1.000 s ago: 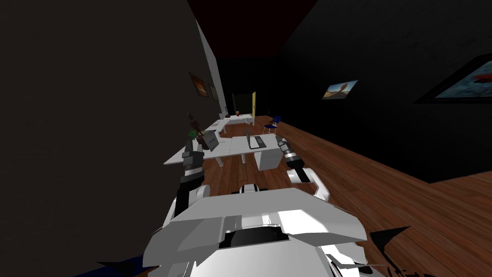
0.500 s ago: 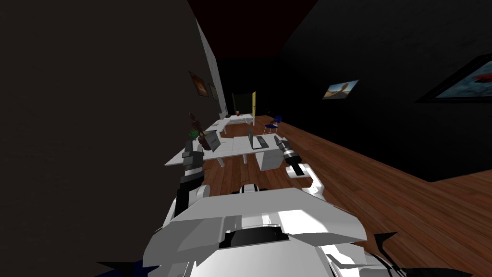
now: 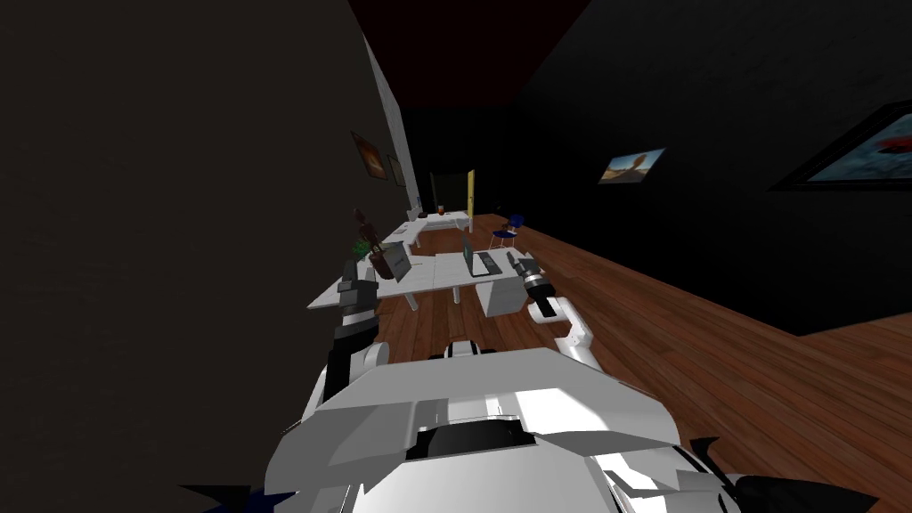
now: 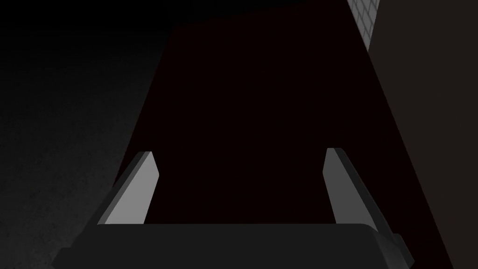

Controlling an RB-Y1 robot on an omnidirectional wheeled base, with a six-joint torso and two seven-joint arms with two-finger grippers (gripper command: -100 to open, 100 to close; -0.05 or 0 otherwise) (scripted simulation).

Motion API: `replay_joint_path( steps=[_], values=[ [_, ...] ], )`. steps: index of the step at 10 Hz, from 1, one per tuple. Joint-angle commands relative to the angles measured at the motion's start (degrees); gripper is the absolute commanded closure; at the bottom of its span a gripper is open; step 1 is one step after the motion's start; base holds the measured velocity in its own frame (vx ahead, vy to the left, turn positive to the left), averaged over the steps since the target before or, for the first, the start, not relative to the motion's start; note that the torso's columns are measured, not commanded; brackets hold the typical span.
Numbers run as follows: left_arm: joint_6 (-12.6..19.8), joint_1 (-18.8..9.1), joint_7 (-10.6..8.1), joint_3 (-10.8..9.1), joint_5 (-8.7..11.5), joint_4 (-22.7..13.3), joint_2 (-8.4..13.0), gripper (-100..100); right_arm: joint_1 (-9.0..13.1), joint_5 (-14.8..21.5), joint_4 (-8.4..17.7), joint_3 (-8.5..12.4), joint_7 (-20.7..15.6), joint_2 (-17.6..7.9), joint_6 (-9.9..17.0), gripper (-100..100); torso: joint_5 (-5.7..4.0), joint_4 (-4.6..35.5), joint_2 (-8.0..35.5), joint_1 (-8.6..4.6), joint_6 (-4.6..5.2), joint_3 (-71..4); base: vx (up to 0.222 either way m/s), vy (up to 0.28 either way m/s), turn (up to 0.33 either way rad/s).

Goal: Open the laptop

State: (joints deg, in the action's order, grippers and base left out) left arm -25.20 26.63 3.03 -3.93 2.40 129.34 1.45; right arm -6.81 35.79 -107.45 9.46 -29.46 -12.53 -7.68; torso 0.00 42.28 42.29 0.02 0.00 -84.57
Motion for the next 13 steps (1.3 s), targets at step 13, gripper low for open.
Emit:
replay_joint_path(
  steps=[13],
  values=[
    [0.0,0.0,0.0,0.0,0.0,0.0,0.0,0,12.72,20.24,14.64,3.91,-13.54,0.58,7.21,-100,0.0,0.01,0.04,-0.02,0.0,0.02,0.02,0.074,-0.012]
  ],
)
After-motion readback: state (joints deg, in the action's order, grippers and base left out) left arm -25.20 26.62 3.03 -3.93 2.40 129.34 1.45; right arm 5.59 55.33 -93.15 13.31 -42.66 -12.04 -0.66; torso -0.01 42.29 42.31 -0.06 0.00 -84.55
